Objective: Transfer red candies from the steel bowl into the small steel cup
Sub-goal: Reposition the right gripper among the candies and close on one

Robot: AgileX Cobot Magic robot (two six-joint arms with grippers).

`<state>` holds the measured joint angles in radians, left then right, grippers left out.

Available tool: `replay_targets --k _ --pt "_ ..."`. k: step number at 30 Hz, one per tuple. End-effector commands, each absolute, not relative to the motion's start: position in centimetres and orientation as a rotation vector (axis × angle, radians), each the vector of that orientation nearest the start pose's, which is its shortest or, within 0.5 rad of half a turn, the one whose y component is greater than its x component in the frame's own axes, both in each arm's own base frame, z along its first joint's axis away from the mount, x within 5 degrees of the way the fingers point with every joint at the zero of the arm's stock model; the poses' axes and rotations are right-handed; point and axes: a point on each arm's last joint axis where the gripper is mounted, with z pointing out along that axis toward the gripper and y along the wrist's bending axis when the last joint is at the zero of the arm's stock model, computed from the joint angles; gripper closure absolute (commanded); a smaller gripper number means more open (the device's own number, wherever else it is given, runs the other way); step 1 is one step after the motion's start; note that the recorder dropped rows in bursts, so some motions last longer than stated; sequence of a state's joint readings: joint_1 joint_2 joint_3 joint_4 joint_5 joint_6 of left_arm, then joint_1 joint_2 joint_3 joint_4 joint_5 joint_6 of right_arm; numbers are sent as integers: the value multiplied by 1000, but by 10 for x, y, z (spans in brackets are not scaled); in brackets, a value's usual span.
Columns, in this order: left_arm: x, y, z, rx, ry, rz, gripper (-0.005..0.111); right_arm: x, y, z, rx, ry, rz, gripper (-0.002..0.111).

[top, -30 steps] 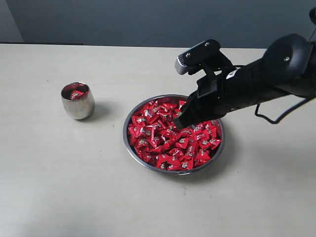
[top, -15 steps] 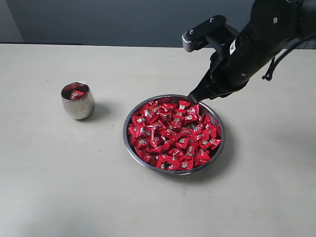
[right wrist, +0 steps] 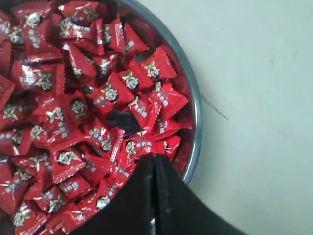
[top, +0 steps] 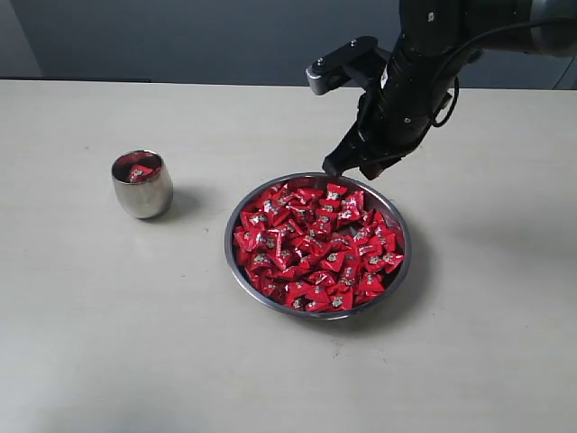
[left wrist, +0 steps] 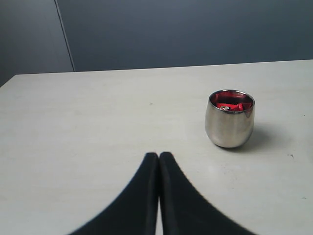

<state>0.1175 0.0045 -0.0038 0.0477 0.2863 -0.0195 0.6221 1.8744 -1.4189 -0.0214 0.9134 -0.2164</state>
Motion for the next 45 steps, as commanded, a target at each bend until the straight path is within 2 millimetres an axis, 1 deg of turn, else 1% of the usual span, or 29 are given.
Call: replay_targets --k 1,4,7,11,13,19,20,21,23,24,25,27,28,30,31,34,36,42,45 --pt "54 7 187 -96 1766 109 106 326 229 227 -1149 2566 66 109" --pt "54 7 187 -96 1766 109 106 332 230 223 -1106 2553 101 109" --pt "54 7 187 -96 1766 109 106 338 227 214 -1067 2584 127 109" --pt "54 7 187 -96 1766 109 106 346 223 186 -1082 2649 93 109" --pt "54 7 187 -96 1766 109 106 350 223 178 -1106 2631 52 109" --pt "54 7 187 -96 1766 109 106 352 223 177 -1145 2608 29 109" --pt "54 7 187 -96 1766 109 106 352 223 177 -1144 2609 31 104" --pt "54 7 187 -96 1766 109 106 352 223 177 -1140 2611 37 97" --pt "54 7 187 -96 1766 109 106 351 223 176 -1140 2614 41 75" --pt "54 7 187 -96 1766 109 106 351 223 176 -1143 2620 39 67" --pt "54 7 187 -96 1766 109 106 350 224 175 -1137 2628 51 62" --pt "54 7 187 -96 1766 109 106 351 226 172 -1114 2638 85 63" --pt "54 7 187 -96 1766 109 106 350 228 169 -1097 2650 111 65" --pt "54 7 187 -96 1766 109 106 350 230 165 -1077 2668 143 72" --pt "54 7 187 -96 1766 109 106 351 231 160 -1073 2677 150 77" --pt "54 7 187 -96 1766 109 106 351 232 152 -1063 2699 166 85" --pt "54 7 187 -96 1766 109 106 351 233 150 -1059 2704 171 84" --pt "54 7 187 -96 1766 109 106 349 233 150 -1051 2731 193 72" --pt "54 7 187 -96 1766 109 106 349 233 150 -1049 2732 195 73"
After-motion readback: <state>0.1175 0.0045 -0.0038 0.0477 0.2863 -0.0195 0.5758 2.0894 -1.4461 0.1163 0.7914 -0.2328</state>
